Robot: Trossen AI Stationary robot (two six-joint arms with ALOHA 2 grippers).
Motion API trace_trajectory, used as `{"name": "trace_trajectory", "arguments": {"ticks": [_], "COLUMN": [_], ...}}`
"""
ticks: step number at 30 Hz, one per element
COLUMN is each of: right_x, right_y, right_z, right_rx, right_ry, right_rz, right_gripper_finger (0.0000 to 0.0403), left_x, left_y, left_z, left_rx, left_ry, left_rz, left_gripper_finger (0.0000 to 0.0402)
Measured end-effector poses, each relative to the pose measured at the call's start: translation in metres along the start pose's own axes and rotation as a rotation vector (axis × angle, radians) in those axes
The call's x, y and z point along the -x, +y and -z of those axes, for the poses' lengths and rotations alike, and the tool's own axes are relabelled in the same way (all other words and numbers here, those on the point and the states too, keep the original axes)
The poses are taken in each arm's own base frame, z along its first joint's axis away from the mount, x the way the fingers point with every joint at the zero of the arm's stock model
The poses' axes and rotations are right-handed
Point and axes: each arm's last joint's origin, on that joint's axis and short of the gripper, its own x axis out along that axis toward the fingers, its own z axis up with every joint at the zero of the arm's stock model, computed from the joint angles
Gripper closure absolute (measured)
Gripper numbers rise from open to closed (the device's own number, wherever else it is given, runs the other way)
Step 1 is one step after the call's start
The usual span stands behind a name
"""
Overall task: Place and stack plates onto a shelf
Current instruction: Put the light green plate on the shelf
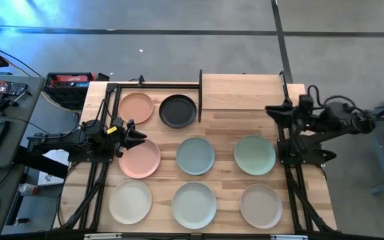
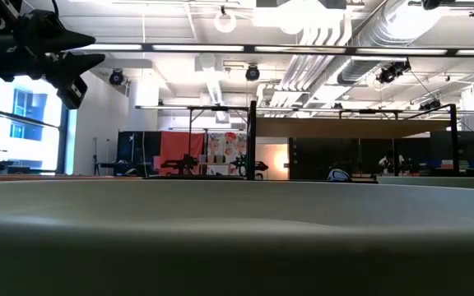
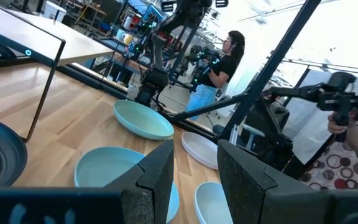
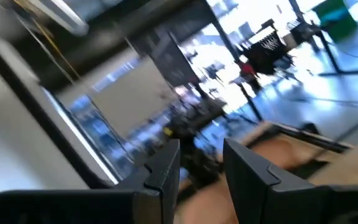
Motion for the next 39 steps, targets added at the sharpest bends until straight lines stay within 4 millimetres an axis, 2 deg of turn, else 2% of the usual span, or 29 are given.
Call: {"name": "trace_trajectory", "arguments": {"ticks": [8, 12, 19, 28, 39], "right_x": [-0.050, -0.074, -0.104, -0.126, -0.141], "right_y": [0.027, 0.034, 0.035, 0.025, 0.010], "right_z": [0.007, 0.019, 0.050, 0.101, 0.158], "right_rx": [0.096, 0.071, -0.041, -0.257, -0.302], "right_ry": [0.185, 0.291, 0.466, 0.677, 0.955], "right_rz": [0.097, 0.173, 0.369, 0.595, 0.808], "right_gripper_finger": [0.0295, 0.0295, 0.0295, 0.0295, 0.0295], "left_x": [0.000, 0.000, 0.000, 0.000, 0.000], "left_y": [0.000, 0.000, 0.000, 0.000, 0.000], "left_z": [0.000, 0.000, 0.000, 0.000, 0.000], "left_rx": [-0.001, 0.000, -0.001, -0.001, -0.001], "left_ry": [-0.002, -0.004, -0.002, -0.004, -0.003], "left_rz": [-0.001, -0.004, -0.008, -0.012, -0.012], "left_gripper_finger": [0.0289, 0.0289, 0.0289, 0.0289, 0.0289]}}
